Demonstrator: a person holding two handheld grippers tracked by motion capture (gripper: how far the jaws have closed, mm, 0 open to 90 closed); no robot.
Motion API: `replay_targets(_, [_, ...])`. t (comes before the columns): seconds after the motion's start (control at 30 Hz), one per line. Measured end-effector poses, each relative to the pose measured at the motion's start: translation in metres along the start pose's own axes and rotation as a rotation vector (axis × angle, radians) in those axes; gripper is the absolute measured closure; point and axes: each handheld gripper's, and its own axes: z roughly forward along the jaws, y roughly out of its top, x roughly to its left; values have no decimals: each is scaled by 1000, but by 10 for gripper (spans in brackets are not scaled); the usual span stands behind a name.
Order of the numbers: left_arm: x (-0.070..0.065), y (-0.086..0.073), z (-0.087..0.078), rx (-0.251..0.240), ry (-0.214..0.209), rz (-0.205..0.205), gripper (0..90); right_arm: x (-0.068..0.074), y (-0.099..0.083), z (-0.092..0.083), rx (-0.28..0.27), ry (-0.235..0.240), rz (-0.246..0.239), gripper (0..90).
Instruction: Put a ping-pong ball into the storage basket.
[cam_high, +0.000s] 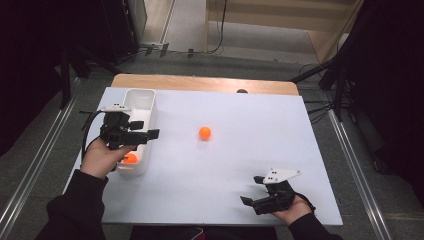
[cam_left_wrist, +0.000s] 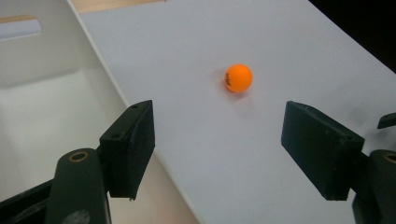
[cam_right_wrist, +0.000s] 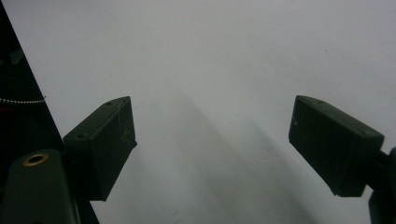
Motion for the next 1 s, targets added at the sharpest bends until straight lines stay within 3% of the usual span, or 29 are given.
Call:
replay_targets(0.3, [-8,-1,6,15,-43,27,264,-2,0,-2,-21,9,14,134])
replay_targets(0.83, [-26,-7,19,-17,-64,68,266,-5,0,-3,-27,4,41,134])
replay_targets(1.0, [-33,-9,26,2,-73,94,267,-5,-1,-3,-27,1,40,134])
